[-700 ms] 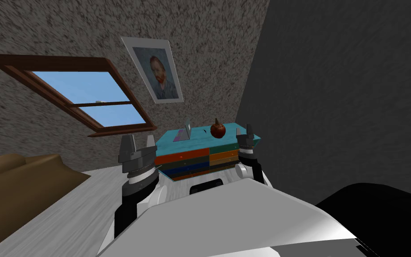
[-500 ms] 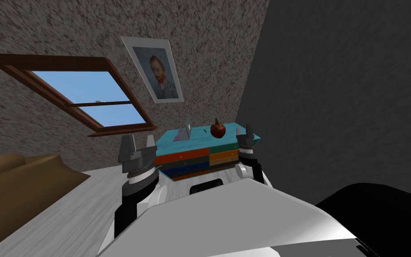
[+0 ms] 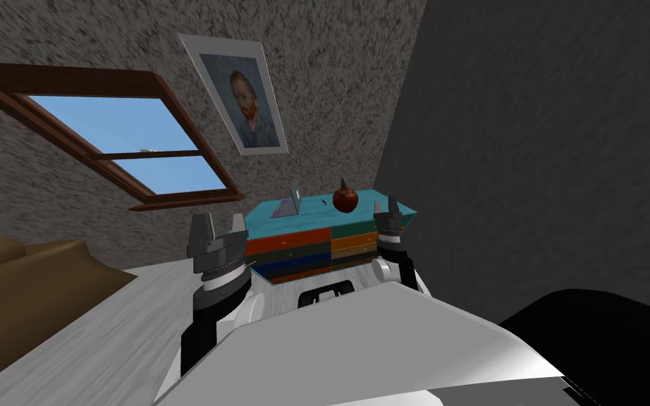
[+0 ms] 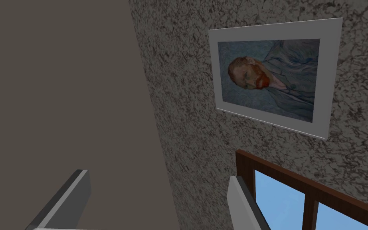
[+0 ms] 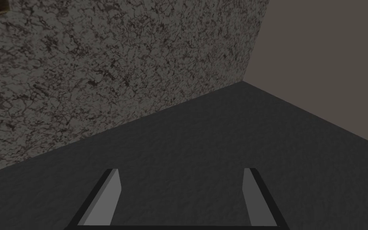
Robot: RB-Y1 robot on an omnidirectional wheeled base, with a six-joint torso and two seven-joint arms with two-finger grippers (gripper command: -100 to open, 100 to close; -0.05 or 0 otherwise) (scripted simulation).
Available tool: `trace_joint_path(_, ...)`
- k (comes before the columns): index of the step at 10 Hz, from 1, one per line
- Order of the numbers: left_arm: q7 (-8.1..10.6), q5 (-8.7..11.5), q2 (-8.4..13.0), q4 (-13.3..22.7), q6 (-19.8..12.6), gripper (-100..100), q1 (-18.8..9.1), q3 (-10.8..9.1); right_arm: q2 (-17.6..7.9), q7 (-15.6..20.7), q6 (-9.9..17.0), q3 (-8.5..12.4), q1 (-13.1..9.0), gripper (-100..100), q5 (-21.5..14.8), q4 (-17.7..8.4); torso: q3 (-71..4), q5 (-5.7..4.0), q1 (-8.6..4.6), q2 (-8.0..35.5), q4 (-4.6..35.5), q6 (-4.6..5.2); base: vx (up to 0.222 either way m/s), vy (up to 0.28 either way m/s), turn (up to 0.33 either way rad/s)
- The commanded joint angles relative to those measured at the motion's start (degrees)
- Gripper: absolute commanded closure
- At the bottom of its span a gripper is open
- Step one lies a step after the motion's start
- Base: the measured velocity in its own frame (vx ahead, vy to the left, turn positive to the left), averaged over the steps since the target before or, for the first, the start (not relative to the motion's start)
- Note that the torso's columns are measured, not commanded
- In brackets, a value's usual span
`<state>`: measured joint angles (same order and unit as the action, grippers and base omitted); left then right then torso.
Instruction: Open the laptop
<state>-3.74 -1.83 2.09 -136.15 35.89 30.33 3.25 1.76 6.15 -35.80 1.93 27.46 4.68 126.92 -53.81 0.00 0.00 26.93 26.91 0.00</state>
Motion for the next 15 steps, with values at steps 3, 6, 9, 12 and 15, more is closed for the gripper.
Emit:
trace_joint_path(3, 0.2, 0.06, 1.92, 0.03, -1.83, -100, -0.76, -0.29, 0.0, 0.0, 0.0, 0.0, 0.0, 0, 0.0, 0.0, -25.38, 0.0, 0.0, 12.69, 12.69, 0.0, 0.003, 0.0, -0.022)
trace_joint_path(6, 0.68, 0.19, 4.74, 0.01, -6.15, -100, -2.53, -0.99, 0.0, 0.0, 0.01, 0.0, 0.01, 0, 0.0, -0.03, -30.71, 0.01, 0.02, 15.28, 15.3, 0.0, 0.009, 0.002, -0.063)
trace_joint_path(9, 1.12, 0.31, 6.69, -0.1, -10.11, -100, -4.14, -1.62, 0.0, 0.0, 0.01, 0.0, 0.01, 0, 0.0, -0.03, -30.76, 0.0, 0.0, 15.35, 15.37, 0.0, 0.013, 0.002, -0.068)
trace_joint_path(12, 1.64, 0.45, 8.68, -0.31, -14.76, -100, -6.03, -2.37, 0.0, 0.0, 0.01, 0.0, 0.01, 0, 0.0, -0.03, -30.76, 0.0, 0.0, 15.35, 15.37, 0.01, 0.011, 0.002, -0.074)
trace_joint_path(15, 2.23, 0.62, 10.75, -0.58, -19.53, -100, -8.15, -3.21, 0.0, 0.0, 0.01, 0.0, 0.01, 0, 0.0, -0.03, -30.75, 0.0, 0.0, 15.37, 15.37, -0.01, 0.009, 0.002, -0.063)
